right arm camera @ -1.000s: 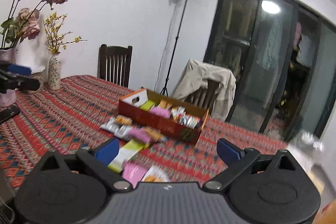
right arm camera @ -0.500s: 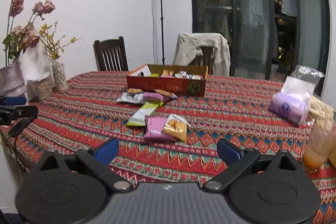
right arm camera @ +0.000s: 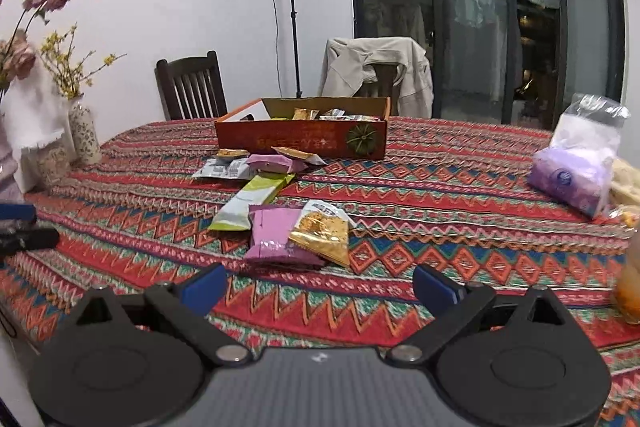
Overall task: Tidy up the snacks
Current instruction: 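Move both tools back to the snack pile, then grasp a pink packet with the left tool while the right tool grasps an orange cracker packet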
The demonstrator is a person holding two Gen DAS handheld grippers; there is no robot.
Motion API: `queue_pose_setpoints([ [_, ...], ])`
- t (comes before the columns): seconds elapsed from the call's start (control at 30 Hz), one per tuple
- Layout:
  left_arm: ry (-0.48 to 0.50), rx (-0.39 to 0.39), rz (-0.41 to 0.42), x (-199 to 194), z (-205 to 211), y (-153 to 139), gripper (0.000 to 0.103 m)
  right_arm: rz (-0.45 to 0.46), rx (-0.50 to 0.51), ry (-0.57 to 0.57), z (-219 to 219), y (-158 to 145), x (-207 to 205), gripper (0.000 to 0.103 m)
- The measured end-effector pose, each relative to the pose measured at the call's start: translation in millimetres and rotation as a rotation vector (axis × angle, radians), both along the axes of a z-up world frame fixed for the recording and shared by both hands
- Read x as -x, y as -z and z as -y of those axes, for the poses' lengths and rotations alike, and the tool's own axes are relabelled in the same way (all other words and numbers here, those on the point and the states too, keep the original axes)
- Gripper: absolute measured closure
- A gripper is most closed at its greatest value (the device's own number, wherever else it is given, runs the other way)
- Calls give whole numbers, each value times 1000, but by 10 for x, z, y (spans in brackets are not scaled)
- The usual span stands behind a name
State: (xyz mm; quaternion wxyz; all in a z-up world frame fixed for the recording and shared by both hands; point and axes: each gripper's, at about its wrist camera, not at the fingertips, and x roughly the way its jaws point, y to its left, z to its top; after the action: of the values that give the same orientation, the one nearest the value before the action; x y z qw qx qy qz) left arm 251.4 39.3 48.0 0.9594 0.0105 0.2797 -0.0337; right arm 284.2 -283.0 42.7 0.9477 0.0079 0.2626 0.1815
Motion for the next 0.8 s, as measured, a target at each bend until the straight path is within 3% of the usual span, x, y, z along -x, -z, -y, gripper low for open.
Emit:
queue_pose_setpoints([
  [0.37, 8, 35, -58, -730, 56, 161, 0, -51, -73, -15, -215, 250, -799, 13],
  [0.47, 18, 44, -65, -922, 101, 190, 0, -80, -81, -19, -270, 340, -1007, 22],
  [0.57, 34, 57, -80, -1140, 170, 227, 0, -99, -87, -17, -300, 421, -1185, 24],
  [0.7, 61, 81, -90, -1368, 310, 260, 0, -133, -95, -9, -275, 530, -1414, 37],
  [0.8, 143, 92, -82, -1464, 505, 272, 0, -148, -98, -1, -212, 590, -1543, 50],
])
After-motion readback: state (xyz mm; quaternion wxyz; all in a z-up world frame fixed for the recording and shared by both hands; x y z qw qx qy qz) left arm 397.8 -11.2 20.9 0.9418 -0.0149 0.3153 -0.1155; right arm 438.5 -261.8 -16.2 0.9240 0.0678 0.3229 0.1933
